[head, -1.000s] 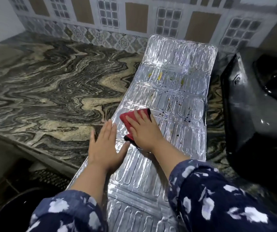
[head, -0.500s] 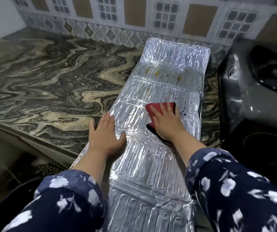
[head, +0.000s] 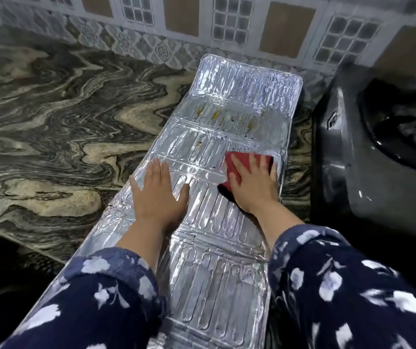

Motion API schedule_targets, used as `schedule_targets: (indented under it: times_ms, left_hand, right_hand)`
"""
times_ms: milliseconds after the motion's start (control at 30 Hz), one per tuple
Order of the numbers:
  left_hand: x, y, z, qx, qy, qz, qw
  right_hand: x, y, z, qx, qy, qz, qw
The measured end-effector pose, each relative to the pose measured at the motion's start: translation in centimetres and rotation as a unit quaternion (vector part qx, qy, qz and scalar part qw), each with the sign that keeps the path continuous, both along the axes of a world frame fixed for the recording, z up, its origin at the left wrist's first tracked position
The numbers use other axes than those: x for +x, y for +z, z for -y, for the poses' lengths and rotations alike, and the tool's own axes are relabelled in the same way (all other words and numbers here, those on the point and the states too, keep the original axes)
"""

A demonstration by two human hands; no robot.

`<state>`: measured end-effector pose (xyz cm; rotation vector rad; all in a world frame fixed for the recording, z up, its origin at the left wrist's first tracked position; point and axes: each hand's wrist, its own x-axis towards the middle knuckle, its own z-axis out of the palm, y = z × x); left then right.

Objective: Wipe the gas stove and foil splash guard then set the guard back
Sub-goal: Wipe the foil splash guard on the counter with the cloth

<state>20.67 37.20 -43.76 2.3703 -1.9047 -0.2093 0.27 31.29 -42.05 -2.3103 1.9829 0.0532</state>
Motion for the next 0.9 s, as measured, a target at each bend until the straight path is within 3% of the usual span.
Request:
schedule_targets:
  times_ms: [300,667,900]
  left_hand:
    - [0.5,-0.5,0.1,-0.035,0.007,-0.007,0.999]
    - [7.2,0.8,-6.1,0.006,-0.028,0.006,1.000]
    - [7.4,2.3,-6.4,0.015,0.010,-0.015,1.000]
  right_hand:
    - [0.2,0.1,8.3,-0.001,-0.022,0.013,1.000]
    - [4.9,-0.1,-1.2,0.010,0.044,0.046,0.998]
    - [6.2,0.1,-4.9,-0.005,0.117,0.078,0.990]
